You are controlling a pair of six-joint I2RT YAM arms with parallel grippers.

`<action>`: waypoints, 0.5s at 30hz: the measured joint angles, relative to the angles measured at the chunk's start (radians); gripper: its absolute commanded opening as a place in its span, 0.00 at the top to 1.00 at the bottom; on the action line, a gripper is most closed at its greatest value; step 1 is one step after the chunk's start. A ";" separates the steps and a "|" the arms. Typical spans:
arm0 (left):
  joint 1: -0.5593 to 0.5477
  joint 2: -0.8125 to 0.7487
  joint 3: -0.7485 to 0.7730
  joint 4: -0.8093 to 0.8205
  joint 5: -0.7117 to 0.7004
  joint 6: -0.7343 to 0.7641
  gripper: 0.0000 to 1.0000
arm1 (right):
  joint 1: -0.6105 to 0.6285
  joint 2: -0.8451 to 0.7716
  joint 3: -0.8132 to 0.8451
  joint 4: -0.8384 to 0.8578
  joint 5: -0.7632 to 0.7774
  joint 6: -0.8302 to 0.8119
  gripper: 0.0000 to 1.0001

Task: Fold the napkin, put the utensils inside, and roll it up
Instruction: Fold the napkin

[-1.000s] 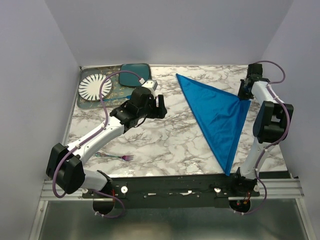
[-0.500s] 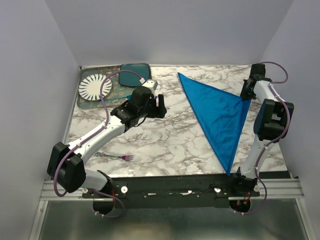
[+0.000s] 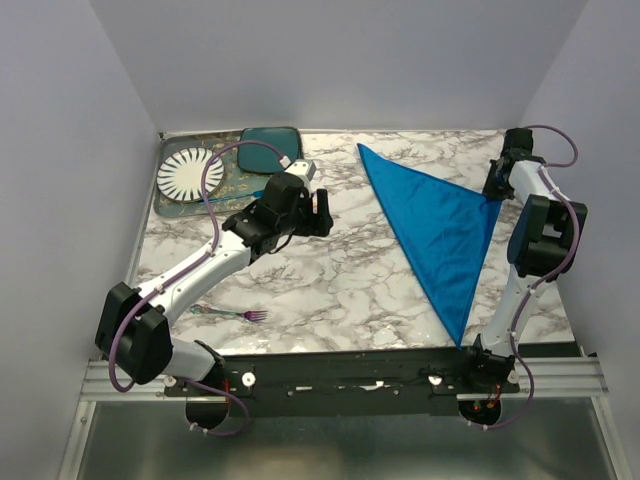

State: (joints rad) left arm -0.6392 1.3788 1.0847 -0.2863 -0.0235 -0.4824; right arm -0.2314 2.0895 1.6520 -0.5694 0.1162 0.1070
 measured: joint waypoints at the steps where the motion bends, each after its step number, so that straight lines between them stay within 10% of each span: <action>1: 0.000 0.001 0.000 0.000 0.000 0.000 0.20 | 0.000 0.003 0.001 -0.001 0.000 0.000 0.99; 15: 0.000 0.010 0.001 0.000 -0.003 0.000 0.20 | -0.011 0.036 0.045 -0.002 0.002 0.000 0.99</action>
State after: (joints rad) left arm -0.6392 1.3891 1.0859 -0.2863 -0.0261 -0.4824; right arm -0.2420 2.1258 1.6966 -0.5713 0.1177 0.1066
